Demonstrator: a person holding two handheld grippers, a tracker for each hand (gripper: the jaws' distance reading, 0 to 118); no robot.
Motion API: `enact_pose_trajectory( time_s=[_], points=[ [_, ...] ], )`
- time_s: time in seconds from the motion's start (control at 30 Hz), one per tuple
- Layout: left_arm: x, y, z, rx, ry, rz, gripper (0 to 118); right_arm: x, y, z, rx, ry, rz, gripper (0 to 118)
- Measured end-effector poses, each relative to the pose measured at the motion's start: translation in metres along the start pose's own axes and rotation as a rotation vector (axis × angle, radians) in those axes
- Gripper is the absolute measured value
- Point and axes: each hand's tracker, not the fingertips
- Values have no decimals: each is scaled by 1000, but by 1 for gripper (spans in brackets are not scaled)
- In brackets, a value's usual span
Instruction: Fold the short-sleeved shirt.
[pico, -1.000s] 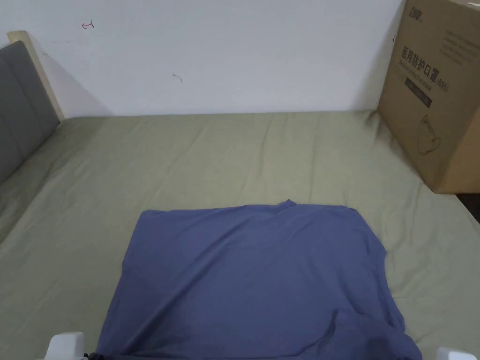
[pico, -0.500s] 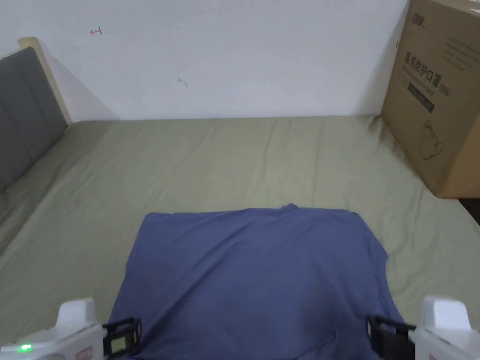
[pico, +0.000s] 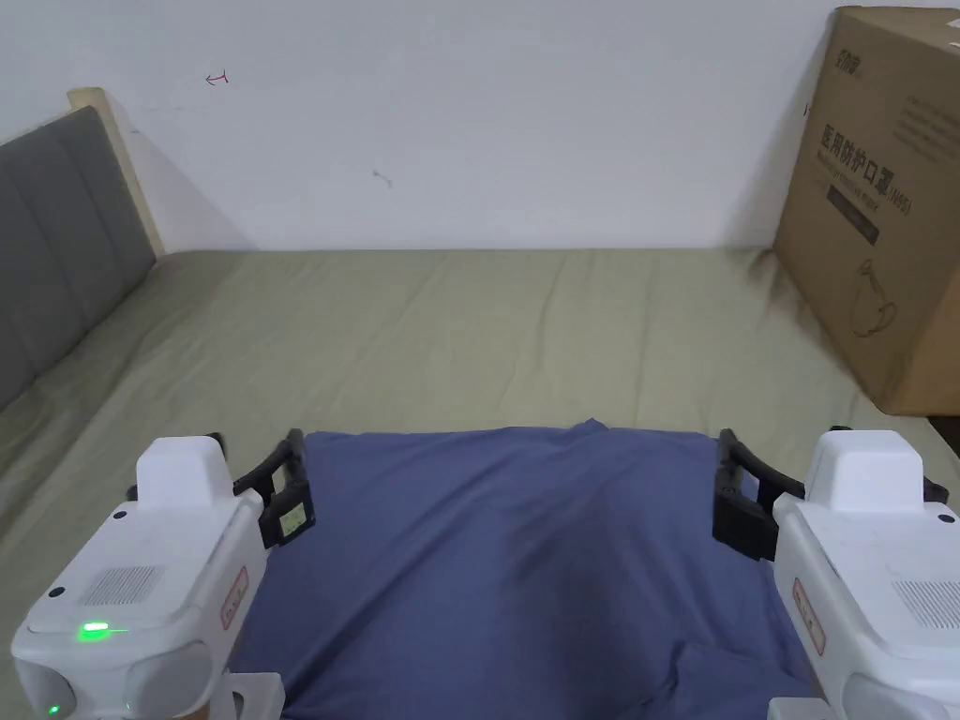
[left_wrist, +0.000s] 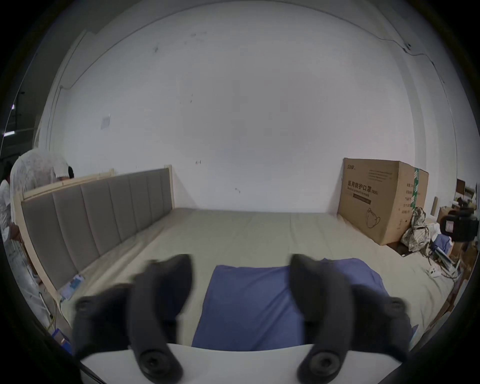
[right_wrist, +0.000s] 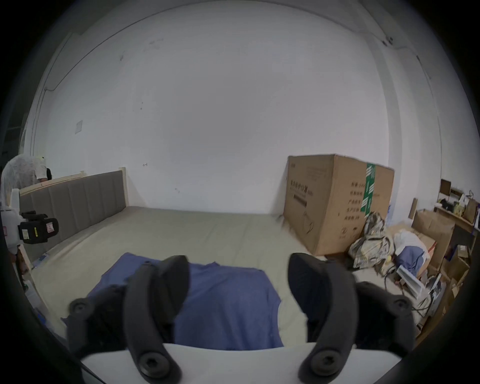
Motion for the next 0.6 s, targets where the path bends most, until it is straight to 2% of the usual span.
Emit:
enact_pose_trajectory(
  time_s=[0.03, 0.07, 0.1, 0.13, 0.3, 0.6],
  points=[
    [2, -2, 1, 1, 0, -11, 48, -2, -1, 2, 5, -11, 0, 64],
    [3, -3, 2, 2, 1, -22, 13, -4, -2, 3, 10, -19, -2, 36],
    [4, -7, 2, 10, 13, -33, 0, -4, -3, 3, 15, -30, 1, 7],
    [4, -7, 4, 4, -3, -31, 0, -5, -4, 5, 19, -23, -1, 0],
    [0, -16, 4, -72, -19, -54, 0, -5, -6, 4, 8, -11, 8, 0],
    [-48, -81, -3, -423, -67, -51, 0, 1, -13, 4, -24, 12, -7, 0]
  ],
)
